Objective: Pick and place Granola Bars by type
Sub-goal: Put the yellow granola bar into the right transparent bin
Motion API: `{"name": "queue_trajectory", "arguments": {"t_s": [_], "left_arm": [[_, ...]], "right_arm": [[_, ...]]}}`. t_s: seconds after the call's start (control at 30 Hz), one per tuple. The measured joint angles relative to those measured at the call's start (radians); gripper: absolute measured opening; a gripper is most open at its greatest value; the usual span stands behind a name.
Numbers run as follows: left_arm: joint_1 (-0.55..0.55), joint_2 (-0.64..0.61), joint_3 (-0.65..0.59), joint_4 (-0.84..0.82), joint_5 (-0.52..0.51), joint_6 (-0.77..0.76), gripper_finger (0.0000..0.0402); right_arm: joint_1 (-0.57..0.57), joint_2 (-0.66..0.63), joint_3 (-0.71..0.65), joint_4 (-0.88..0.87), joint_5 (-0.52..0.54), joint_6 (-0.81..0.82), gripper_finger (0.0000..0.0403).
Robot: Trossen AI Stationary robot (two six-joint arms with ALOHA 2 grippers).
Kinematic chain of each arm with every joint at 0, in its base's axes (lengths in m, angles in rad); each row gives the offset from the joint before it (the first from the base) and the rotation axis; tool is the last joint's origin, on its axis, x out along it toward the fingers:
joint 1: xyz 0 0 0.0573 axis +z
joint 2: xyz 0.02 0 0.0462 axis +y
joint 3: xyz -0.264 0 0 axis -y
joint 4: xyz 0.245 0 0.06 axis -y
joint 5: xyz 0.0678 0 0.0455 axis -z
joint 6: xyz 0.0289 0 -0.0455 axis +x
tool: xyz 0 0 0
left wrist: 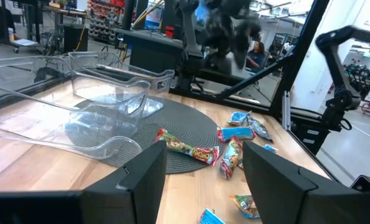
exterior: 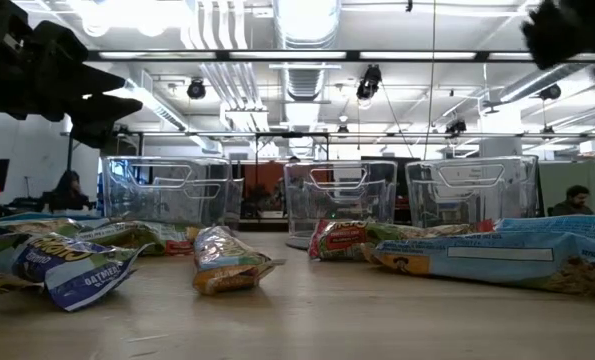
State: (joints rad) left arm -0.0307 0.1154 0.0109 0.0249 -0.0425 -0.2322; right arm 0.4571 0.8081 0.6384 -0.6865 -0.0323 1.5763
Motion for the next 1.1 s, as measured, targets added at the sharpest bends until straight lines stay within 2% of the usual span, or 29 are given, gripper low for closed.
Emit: {"name": "queue_trajectory", "arguments": {"t_s": [0.07,0.13,0.33,0.47,0.57,0.73,0.87,1.1], "left_arm": [[0.000,0.000,0.000,0.000,0.000,0.000,0.0193],[0.000,0.000,0.000,0.000,0.000,0.000,0.0193],[0.000,0.000,0.000,-0.001,0.000,0.000,0.0193],[0.000,0.000,0.000,-0.001,0.000,0.000,0.0193],[0.000,0.000,0.000,-0.001,0.000,0.000,0.0193],[0.000,0.000,0.000,-0.001,0.000,0.000,0.0193],[0.000,0.000,0.000,-0.002,0.000,0.000,0.0193],[0.000,0.000,0.000,-0.001,0.000,0.000,0.0193]], "right_arm": [[0.029,0.095,0.072,-0.177,-0.044,-0.023,0.0187],[0.050,0.167,0.114,-0.219,-0.088,-0.086,0.0187],[0.103,0.371,0.124,-0.236,-0.174,-0.264,0.0187],[0.108,0.500,0.122,-0.214,-0.219,-0.324,0.0187],[0.108,0.557,0.124,-0.136,-0.218,-0.387,0.0187],[0.108,0.630,0.122,-0.112,-0.212,-0.429,0.0190],[0.108,0.666,0.121,-0.097,-0.212,-0.428,0.0214],[0.128,0.722,0.121,-0.040,-0.215,-0.425,0.0287]]}}
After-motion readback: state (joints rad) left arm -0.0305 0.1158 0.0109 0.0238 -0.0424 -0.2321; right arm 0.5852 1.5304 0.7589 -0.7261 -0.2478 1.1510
